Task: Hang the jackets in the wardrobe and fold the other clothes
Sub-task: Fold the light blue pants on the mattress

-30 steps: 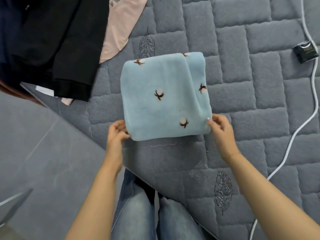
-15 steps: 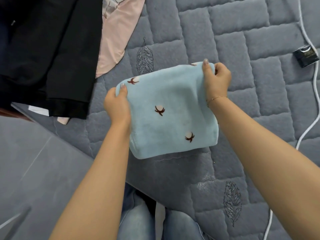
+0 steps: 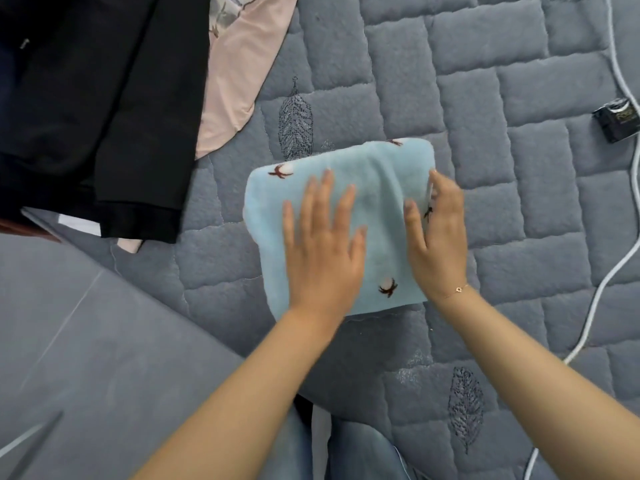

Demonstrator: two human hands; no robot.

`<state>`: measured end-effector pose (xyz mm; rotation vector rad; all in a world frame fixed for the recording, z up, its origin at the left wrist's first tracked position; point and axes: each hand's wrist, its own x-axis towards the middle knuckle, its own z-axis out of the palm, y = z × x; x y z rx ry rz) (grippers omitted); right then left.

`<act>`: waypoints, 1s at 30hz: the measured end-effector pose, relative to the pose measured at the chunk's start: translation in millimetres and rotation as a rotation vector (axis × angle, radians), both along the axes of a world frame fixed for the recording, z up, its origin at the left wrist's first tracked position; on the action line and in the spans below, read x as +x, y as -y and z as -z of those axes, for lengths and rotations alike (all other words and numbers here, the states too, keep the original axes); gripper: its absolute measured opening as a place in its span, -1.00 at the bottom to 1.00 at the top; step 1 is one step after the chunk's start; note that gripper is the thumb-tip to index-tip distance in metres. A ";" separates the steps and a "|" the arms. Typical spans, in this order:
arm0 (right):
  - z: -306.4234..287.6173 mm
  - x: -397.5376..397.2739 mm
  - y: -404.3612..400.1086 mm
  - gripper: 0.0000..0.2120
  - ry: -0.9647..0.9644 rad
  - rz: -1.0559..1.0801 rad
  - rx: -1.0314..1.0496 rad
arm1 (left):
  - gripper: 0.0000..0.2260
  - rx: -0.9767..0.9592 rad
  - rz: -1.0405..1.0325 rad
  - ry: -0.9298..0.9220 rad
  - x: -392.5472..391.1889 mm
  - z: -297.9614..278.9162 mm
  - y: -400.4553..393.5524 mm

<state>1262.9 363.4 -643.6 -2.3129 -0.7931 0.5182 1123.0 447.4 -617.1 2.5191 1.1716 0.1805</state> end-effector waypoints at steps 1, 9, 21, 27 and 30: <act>4.5 -3.2 3.8 -0.63 -0.057 0.078 0.000 | -0.50 0.000 0.059 -0.093 -0.9 8.7 11.8; 38.9 16.8 14.2 -0.56 -0.101 0.208 0.023 | -0.42 0.142 0.194 -0.246 -25.9 80.9 -5.9; 28.6 26.0 12.3 -0.41 -0.657 0.079 -0.060 | -0.17 -0.326 -0.582 0.287 -56.7 45.7 -15.2; 41.2 45.1 3.6 -0.42 -0.963 -0.006 -0.096 | -0.36 -1.481 -0.850 0.586 -78.0 61.0 -22.7; 38.3 48.3 -3.1 -0.43 -1.054 -0.028 -0.154 | -0.48 -1.539 -0.742 0.598 -79.5 63.8 -27.9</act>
